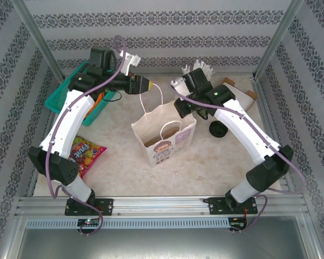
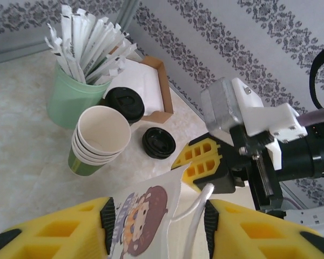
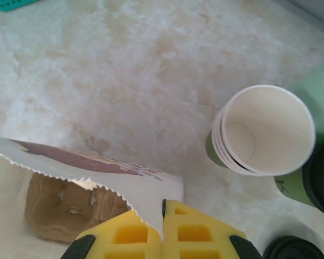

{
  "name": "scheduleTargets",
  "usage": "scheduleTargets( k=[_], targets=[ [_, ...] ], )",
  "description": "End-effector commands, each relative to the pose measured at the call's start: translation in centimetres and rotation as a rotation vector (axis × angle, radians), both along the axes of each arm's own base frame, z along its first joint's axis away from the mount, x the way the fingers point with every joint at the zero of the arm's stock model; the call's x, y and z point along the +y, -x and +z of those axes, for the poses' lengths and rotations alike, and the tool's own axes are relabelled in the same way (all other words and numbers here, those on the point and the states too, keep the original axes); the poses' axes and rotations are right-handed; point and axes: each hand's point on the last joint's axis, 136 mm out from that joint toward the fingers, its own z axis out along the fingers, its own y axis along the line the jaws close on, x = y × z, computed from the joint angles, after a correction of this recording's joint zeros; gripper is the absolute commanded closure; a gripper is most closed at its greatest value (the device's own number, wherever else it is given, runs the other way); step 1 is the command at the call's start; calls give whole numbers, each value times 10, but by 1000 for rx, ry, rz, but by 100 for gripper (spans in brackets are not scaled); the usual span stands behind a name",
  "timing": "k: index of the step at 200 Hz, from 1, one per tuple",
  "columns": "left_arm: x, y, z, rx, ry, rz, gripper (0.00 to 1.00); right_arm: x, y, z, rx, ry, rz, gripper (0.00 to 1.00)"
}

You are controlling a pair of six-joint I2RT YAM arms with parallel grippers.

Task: Pack the takeout coffee

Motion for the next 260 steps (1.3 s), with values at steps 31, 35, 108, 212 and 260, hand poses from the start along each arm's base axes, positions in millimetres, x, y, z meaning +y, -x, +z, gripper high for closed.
scheduleTargets(
  k=[31, 35, 108, 212, 260],
  targets=[
    [63, -6, 5, -44, -88, 413, 46, -24, 3, 14, -44, -47, -298, 100],
    [67, -4, 5, -46, -92, 437, 46, -25, 5, 14, -45, -51, -310, 100],
    [92, 40, -26, 63, -120, 533, 35, -19, 14, 6, 8, -233, -578, 100],
    [106, 76, -62, 176, -193, 552, 23, 11, 27, 14, 2, -72, -132, 26],
    [124, 64, -76, 187, -211, 688, 0, 24, 18, 13, -8, -59, 324, 19]
  ],
)
